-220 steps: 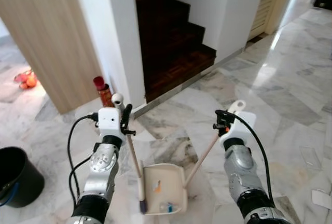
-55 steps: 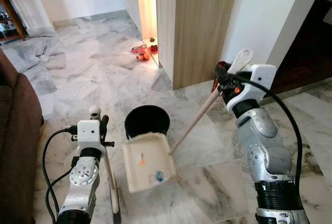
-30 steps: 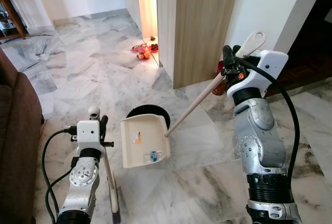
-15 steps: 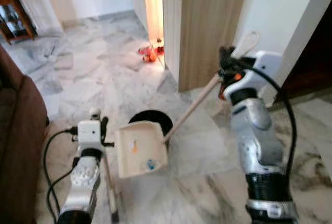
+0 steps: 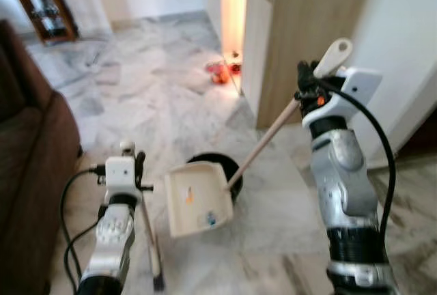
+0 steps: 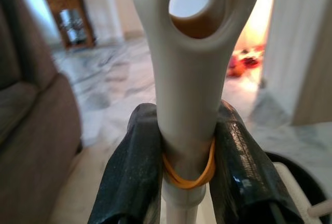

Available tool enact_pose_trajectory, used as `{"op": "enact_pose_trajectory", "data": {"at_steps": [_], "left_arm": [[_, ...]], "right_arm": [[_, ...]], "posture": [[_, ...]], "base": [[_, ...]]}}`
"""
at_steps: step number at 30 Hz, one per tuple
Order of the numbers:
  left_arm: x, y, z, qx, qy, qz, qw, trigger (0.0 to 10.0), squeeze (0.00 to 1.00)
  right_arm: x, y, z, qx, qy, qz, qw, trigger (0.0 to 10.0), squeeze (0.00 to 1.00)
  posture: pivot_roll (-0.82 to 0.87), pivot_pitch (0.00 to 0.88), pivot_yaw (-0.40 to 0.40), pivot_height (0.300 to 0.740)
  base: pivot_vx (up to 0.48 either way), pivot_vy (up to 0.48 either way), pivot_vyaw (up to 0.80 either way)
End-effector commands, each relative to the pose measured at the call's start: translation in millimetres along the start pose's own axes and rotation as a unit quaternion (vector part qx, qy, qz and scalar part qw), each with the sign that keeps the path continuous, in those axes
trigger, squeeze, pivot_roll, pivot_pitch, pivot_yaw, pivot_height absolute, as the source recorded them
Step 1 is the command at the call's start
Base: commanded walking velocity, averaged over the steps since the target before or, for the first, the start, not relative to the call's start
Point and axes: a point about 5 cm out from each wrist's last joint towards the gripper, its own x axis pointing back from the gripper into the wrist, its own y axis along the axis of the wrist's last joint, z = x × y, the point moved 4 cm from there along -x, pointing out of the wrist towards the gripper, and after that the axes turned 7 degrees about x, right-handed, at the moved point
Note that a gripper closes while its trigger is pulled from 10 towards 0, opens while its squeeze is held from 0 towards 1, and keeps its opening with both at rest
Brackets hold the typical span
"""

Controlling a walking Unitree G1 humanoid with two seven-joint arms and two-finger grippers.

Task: Sweep floor

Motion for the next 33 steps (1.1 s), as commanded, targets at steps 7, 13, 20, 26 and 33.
{"op": "enact_pose_trajectory", "data": {"at_steps": [7, 13, 20, 26, 33], "left_arm": [[-5.1, 11.3, -0.3, -0.007, -0.002, -0.022, 1.0, 10.0, 0.0], [-5.1, 11.4, 0.4, -0.007, -0.002, -0.022, 1.0, 10.0, 0.0], [-5.1, 11.4, 0.0, -0.007, -0.003, -0.022, 1.0, 10.0, 0.0], [-4.7, 11.1, -0.3, -0.007, -0.004, -0.021, 1.0, 10.0, 0.0], [-4.9, 11.0, -0.9, -0.007, -0.004, -0.021, 1.0, 10.0, 0.0]], "right_arm": [[-2.2, 18.3, 1.5, -0.015, 0.003, -0.041, 0.999, 10.0, 0.0], [-3.1, 27.2, 0.3, -0.018, -0.005, -0.064, 0.998, 10.0, 0.0], [-2.6, 30.7, 1.0, -0.017, -0.002, -0.076, 0.997, 10.0, 0.0], [-2.4, 33.1, 1.1, -0.016, -0.007, -0.084, 0.996, 10.0, 0.0], [-2.8, 37.9, -1.8, -0.013, -0.013, -0.099, 0.995, 10.0, 0.0]], "posture": [[0.14, 0.0, 0.043, 0.74], [0.14, 0.0, 0.045, 0.74], [0.14, 0.0, 0.047, 0.74], [0.14, 0.0, 0.047, 0.74], [0.14, 0.0, 0.046, 0.74]], "base": [[0.336, 0.0, 0.0], [0.336, 0.0, 0.0], [0.334, 0.0, 0.0], [0.334, 0.0, 0.0], [0.337, 0.0, 0.0]]}}
